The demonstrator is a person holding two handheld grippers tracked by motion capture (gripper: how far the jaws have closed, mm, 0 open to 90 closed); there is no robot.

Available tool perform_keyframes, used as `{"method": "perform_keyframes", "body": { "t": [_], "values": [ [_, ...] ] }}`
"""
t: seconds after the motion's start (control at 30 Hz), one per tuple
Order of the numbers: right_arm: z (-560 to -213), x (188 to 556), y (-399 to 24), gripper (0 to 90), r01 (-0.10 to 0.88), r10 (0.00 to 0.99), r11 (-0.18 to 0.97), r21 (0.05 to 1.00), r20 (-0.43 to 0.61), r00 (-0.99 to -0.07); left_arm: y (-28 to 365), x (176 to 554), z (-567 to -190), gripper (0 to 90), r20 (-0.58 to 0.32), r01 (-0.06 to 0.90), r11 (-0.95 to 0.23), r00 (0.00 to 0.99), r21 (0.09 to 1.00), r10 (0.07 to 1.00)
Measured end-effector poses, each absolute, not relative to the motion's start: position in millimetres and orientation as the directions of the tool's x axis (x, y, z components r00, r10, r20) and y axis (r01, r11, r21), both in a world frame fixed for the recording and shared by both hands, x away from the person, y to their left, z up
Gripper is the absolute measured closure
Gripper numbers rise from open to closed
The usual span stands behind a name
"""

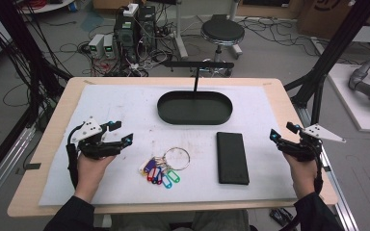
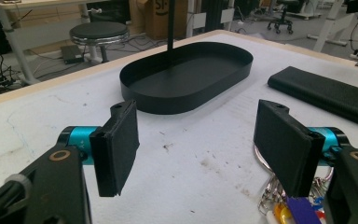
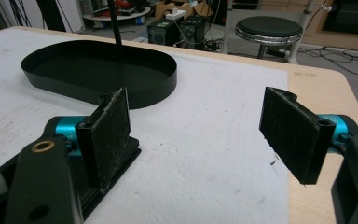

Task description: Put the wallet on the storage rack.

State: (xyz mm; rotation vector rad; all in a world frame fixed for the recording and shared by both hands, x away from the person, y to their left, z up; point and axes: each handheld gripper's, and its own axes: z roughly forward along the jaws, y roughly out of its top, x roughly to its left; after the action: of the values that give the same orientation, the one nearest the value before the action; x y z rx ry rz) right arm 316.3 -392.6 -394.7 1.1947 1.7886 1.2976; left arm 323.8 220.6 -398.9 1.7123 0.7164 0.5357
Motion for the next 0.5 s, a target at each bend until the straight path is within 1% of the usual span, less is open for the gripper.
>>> {"method": "perform_keyframes", "body": {
  "t": [0.5],
  "values": [
    [-395.7,316.9,-393.3,25.0,0.315,0.918,0.113,0.942,0.023,-0.396,212.9,326.8,-399.4,30.9,-0.055,0.221,-0.155,0.724,0.963,0.688]
  ]
}}
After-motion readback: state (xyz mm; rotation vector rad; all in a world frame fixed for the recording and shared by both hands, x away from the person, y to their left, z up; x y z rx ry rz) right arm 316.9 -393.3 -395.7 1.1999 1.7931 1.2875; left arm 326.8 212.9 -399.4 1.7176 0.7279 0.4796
